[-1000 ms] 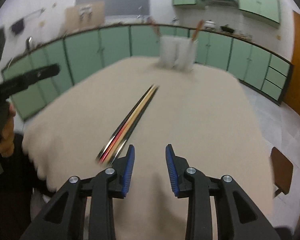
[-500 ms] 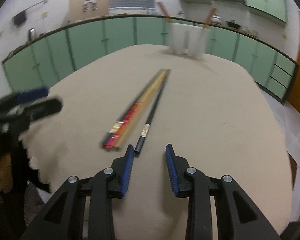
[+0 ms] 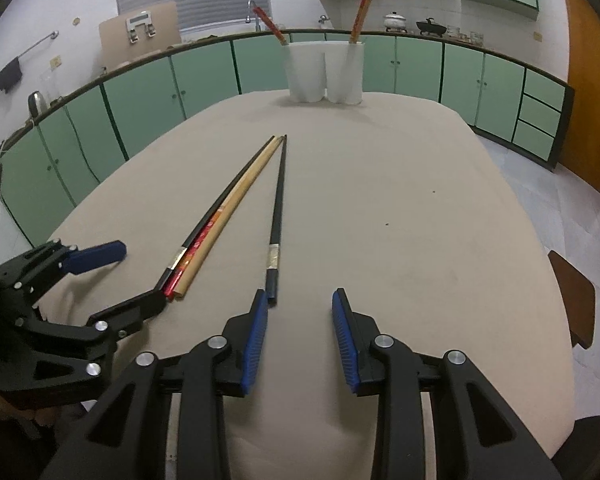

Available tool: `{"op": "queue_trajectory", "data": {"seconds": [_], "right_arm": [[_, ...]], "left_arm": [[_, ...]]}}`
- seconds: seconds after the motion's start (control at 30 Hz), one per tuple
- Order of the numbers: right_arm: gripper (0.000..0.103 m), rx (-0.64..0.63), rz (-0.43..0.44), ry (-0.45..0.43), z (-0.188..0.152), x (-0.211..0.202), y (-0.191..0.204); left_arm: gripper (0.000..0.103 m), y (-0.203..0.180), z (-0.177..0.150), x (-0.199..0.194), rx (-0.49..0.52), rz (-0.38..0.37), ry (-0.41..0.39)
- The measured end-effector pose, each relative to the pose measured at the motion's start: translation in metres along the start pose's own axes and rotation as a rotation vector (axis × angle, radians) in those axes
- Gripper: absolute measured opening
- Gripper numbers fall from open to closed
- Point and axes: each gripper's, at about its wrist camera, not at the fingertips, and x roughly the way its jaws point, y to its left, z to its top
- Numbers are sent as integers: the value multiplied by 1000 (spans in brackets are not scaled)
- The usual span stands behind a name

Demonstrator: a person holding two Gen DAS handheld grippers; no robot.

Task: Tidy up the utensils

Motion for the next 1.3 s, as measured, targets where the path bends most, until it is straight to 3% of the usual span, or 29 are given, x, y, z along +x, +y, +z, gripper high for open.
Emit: {"op": "queue_trajectory", "data": {"seconds": [0.23, 0.4, 0.5, 0.53, 0.6, 0.67, 0.73, 0.93, 1.1, 1.13, 1.17, 1.2, 1.3], "right_arm": [[34, -6, -2, 0, 1, 1, 1], [34, -43, 5, 0, 5, 8, 11], [34, -53, -5, -7, 7, 12, 15], [33, -54, -8, -8, 7, 12, 16], [26, -56, -18, -10, 7, 12, 17], [8, -51, -30, -14, 6, 12, 18], [7, -40, -48, -20, 5, 11, 18], [7, 49, -164, -36, 3, 6, 6], [7, 67, -152, -31, 3, 6, -2], [7, 66, -148, -31, 2, 5, -2], [8, 65, -140, -29, 1, 4, -3], [8, 65, -136, -28, 1, 3, -4], [9, 67, -129, -24, -1, 2, -5]], "left_arm": [[69, 20, 1, 1, -93, 30, 16], [67, 11, 5, 2, -62, 13, 0], [56, 7, 6, 6, -55, 12, 0], [48, 7, 6, 7, -59, 15, -4], [36, 7, 6, 6, -68, 16, -8], [20, 6, 5, 6, -73, 20, -13], [7, 5, 4, 5, -86, 34, -19], [6, 17, 3, 4, -173, 122, -25], [8, 24, 0, 0, -196, 151, -19], [15, 23, 0, -1, -187, 157, -16], [28, 23, -1, -1, -181, 162, -15], [33, 24, -1, -1, -177, 170, -17], [35, 28, -2, -1, -184, 155, -10]]}}
